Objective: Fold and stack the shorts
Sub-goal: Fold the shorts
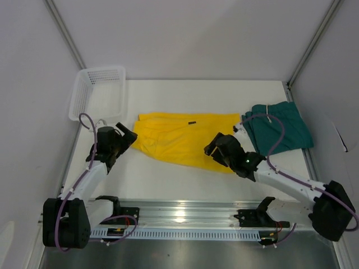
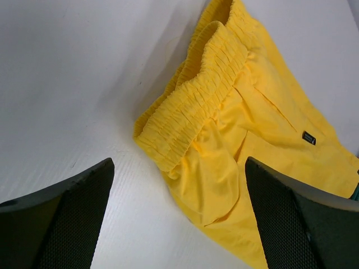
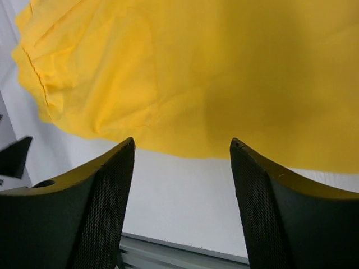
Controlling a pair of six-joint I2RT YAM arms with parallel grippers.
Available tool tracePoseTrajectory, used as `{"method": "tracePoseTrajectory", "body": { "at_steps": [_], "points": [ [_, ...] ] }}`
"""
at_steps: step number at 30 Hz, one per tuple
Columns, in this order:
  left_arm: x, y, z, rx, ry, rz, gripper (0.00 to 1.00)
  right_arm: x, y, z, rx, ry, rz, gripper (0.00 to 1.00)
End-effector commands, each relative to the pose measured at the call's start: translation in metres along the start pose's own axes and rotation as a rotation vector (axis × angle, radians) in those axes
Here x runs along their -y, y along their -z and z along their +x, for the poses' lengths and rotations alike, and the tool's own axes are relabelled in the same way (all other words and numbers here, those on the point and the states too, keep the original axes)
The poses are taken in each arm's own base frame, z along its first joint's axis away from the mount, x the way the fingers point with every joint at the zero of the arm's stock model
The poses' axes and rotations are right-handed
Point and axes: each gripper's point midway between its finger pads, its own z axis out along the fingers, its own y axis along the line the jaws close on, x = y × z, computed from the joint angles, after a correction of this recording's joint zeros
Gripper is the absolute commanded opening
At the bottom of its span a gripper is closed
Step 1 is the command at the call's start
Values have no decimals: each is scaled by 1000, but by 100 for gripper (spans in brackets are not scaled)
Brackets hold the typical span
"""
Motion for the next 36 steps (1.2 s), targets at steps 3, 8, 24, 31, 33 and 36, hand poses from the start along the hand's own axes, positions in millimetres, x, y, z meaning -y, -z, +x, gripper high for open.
{"method": "tracePoseTrajectory", "body": {
  "at_steps": [3,8,24,31,33,36],
  "points": [
    [12,4,-3,-28,-57,83,99,-91,-28,15,-111,343,-215,70],
    [12,6,12,-62,-49,137,99,-145,-73,41,-228,440,-290,65],
    [2,32,26,-66,-105,174,99,-100,-155,123,-536,601,-152,57],
    [-10,31,49,-132,-111,183,99,-55,-130,107,-519,681,-86,59],
    [-11,31,53,-145,-115,185,99,-50,-124,101,-510,701,-78,60],
    [-12,31,61,-170,-114,204,99,-46,-113,90,-488,720,-58,62]
  ]
}}
